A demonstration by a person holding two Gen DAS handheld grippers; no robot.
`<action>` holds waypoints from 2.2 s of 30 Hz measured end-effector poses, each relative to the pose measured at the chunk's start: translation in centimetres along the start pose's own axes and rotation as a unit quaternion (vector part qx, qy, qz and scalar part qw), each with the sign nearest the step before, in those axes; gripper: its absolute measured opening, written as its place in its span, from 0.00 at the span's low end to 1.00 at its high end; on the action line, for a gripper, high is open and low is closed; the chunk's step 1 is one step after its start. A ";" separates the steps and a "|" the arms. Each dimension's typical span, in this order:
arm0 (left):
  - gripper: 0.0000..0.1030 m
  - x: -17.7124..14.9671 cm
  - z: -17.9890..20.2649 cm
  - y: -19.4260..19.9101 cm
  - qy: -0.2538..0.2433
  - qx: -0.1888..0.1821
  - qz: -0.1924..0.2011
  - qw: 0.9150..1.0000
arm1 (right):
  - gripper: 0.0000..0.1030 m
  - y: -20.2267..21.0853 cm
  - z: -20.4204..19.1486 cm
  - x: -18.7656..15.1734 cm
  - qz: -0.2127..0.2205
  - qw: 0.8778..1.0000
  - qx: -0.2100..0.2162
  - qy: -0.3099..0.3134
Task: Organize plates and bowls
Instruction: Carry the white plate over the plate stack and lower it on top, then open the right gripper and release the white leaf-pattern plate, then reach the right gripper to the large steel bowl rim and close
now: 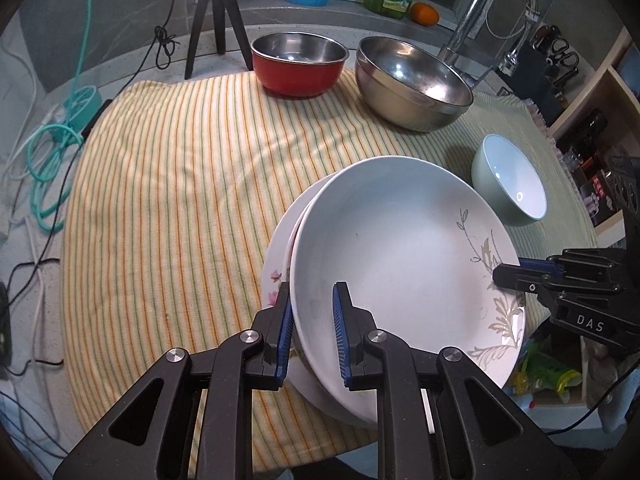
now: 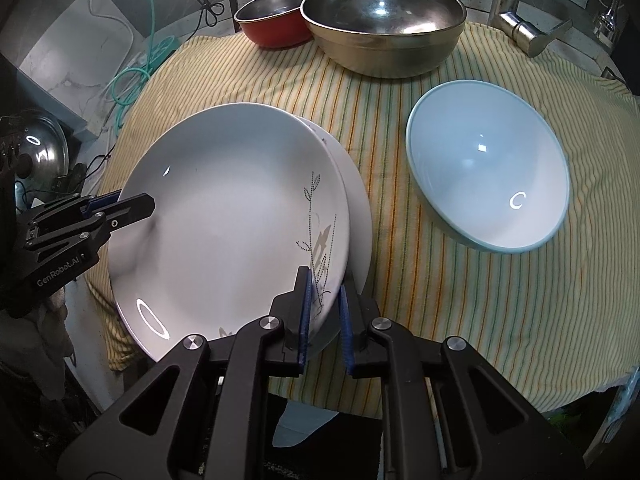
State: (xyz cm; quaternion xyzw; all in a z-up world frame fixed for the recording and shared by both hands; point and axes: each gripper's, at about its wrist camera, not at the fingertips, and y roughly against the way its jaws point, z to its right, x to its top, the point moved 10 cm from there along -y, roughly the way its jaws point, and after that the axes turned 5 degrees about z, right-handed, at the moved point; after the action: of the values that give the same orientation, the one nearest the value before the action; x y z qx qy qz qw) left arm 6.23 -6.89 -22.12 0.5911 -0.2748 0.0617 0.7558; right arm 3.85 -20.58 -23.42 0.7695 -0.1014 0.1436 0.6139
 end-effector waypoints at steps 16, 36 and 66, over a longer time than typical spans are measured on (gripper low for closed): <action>0.18 -0.1 -0.7 0.0 0.025 -0.014 -0.003 1.000 | 0.14 0.4 -0.1 0.2 0.008 1.000 0.012 -0.006; 0.40 6.1 0.0 2.7 0.108 -0.061 0.060 0.990 | 0.50 7.7 3.9 6.5 0.116 0.992 0.038 -0.018; 0.40 14.6 3.2 -6.0 0.192 -0.092 0.056 0.976 | 0.43 1.3 14.3 17.2 0.082 0.988 0.091 -0.095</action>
State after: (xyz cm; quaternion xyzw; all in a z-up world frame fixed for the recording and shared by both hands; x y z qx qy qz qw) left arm 19.92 -15.03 -19.64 0.4802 -0.1618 0.1906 0.8408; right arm 20.90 -34.40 -19.22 0.8217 -0.2088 0.1283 0.5146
